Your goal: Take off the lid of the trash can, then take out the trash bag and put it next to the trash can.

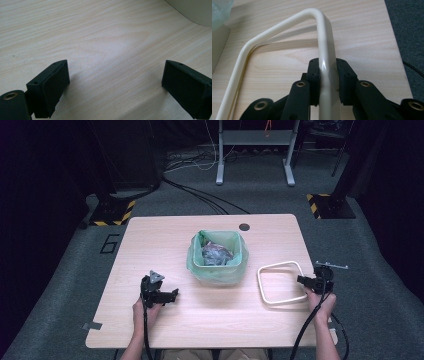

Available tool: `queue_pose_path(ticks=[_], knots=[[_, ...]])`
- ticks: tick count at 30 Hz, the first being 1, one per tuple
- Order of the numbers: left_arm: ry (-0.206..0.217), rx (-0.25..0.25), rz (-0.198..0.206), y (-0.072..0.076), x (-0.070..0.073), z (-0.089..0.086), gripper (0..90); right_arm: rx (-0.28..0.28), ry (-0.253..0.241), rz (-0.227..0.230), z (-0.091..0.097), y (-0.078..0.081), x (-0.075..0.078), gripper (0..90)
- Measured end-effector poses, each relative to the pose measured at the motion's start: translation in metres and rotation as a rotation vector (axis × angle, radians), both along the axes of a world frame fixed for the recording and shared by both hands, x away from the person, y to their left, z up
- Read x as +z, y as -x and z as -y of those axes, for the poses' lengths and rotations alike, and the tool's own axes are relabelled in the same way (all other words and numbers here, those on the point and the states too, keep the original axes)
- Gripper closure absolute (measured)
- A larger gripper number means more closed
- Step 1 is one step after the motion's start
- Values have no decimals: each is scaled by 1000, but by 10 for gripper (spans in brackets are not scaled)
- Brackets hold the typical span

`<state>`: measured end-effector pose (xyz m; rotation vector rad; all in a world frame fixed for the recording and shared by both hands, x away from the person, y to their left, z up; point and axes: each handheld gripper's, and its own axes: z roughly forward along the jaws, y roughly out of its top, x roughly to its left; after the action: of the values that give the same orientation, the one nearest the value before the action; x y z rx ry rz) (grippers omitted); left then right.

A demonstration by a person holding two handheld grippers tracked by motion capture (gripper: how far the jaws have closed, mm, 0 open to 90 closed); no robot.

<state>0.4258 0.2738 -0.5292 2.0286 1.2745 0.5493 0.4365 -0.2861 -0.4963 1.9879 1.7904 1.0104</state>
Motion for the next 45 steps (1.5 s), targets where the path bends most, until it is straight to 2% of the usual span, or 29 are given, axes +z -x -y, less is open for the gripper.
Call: queue_pose_path(ticks=[10,13,16,19,22,23,24,25,28,31,36,41,43,45], knots=[[0,0,0,0,0,0,73,-1,26,-13,3,4,-4,704],[0,-3,-1,0,0,0,77,13,67,-16,1,5,-4,496],[1,-4,-1,0,0,0,79,40,102,1,-2,8,-2,295],[1,-11,-3,0,0,0,78,81,127,29,-5,12,2,159],[2,-19,-4,0,0,0,75,127,130,67,-8,16,8,84],[2,-20,-4,0,0,0,75,149,124,71,-10,18,10,3],[3,-26,-3,0,0,0,73,170,121,73,-12,18,12,0],[4,-32,-4,1,0,1,69,186,117,97,-14,21,14,0],[-7,-82,-24,-1,-1,4,4,240,126,145,-22,27,22,0],[-7,-126,-22,-1,-1,8,0,294,133,184,-32,32,29,0],[-11,-116,-23,-1,0,9,0,377,165,226,-54,37,33,0],[-33,-119,-32,0,2,9,2,444,182,219,-76,39,30,0],[-22,-111,-41,1,3,8,13,467,188,225,-83,39,29,0],[4,-110,-27,3,6,8,23,485,200,234,-91,39,30,0]])
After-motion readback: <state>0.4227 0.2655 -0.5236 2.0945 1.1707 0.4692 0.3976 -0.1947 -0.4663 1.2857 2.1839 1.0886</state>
